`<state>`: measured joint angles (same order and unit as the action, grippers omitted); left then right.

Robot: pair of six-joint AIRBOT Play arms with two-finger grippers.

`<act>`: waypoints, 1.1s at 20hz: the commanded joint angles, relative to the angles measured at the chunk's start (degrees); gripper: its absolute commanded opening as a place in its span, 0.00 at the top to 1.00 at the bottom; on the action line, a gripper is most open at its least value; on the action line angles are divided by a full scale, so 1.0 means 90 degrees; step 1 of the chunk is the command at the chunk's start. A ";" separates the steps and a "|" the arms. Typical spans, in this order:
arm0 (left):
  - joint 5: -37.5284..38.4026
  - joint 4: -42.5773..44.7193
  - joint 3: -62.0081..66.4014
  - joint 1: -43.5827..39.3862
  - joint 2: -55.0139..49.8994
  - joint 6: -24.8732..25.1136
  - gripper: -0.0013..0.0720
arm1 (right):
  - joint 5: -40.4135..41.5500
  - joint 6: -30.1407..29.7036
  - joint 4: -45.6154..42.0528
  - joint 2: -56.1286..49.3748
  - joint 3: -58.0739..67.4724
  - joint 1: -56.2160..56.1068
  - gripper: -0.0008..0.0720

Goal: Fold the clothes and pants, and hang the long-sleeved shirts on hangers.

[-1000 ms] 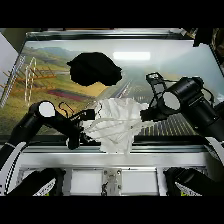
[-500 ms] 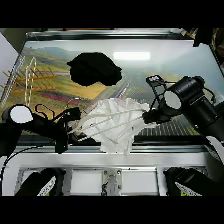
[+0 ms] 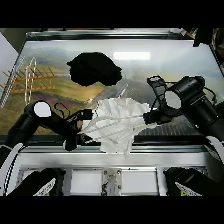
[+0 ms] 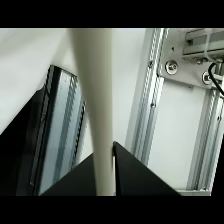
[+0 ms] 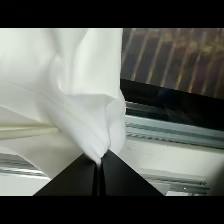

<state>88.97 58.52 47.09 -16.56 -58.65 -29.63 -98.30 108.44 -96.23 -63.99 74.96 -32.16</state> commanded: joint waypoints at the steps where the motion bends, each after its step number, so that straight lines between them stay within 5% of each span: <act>1: -0.0471 -0.0029 0.0002 -0.0219 -0.0296 -0.0100 0.97 | -0.0148 -0.0002 0.0000 0.0002 0.0085 0.0005 0.97; 7: -0.1151 -0.0784 0.0002 0.0005 -0.0330 0.0080 0.97 | -0.0464 -0.0199 -0.0010 -0.0019 0.0699 0.0005 0.97; 22: -0.1173 -0.0845 0.0002 -0.0491 -0.0335 0.0678 0.97 | -0.0495 -0.0726 -0.0668 -0.0471 0.1710 -0.0022 0.97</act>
<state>78.35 51.11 47.09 -20.73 -61.63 -24.43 -103.13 102.74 -101.89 -68.12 89.67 -32.27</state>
